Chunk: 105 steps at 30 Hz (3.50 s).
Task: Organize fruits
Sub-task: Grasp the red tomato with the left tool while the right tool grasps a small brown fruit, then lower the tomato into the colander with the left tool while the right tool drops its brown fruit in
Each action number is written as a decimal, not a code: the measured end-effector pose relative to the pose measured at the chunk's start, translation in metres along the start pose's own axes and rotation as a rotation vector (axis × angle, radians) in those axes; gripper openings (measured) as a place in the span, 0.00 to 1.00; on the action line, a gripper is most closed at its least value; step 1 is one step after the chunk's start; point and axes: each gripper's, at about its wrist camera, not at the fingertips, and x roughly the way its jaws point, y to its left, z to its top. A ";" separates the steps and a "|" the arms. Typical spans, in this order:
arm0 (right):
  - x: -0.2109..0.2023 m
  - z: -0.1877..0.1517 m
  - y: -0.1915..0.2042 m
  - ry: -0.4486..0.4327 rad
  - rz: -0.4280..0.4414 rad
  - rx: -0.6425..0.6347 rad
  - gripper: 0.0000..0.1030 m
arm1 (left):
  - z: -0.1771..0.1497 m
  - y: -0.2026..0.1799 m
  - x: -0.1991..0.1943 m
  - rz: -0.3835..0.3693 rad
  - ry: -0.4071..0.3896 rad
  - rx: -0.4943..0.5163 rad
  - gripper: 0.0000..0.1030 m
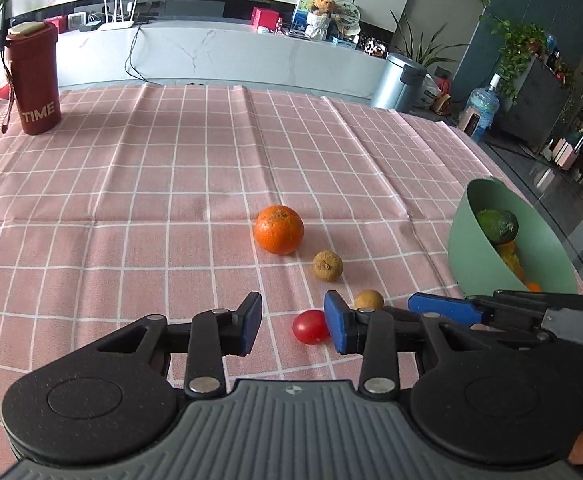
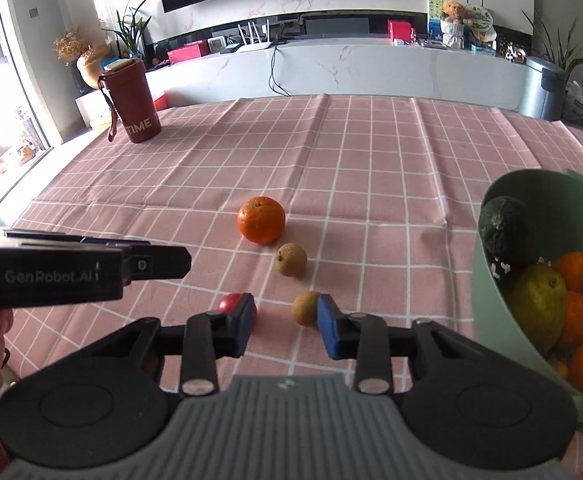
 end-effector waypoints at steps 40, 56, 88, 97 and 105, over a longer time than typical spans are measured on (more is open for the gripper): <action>0.039 0.004 -0.033 0.077 0.081 0.222 0.22 | -0.015 -0.021 0.043 -0.027 0.086 0.178 0.35; 0.036 0.004 -0.028 0.068 0.085 0.187 0.20 | -0.017 -0.021 0.037 -0.013 0.060 0.179 0.30; -0.147 0.015 -0.095 -0.107 -0.009 -0.021 0.20 | 0.022 -0.139 -0.033 -0.161 -0.088 0.031 0.31; -0.145 0.022 -0.155 -0.021 -0.104 -0.126 0.20 | 0.041 -0.191 0.008 -0.218 -0.013 0.090 0.31; -0.118 0.031 -0.187 0.078 -0.118 -0.212 0.20 | 0.052 -0.213 0.059 -0.199 0.089 0.100 0.31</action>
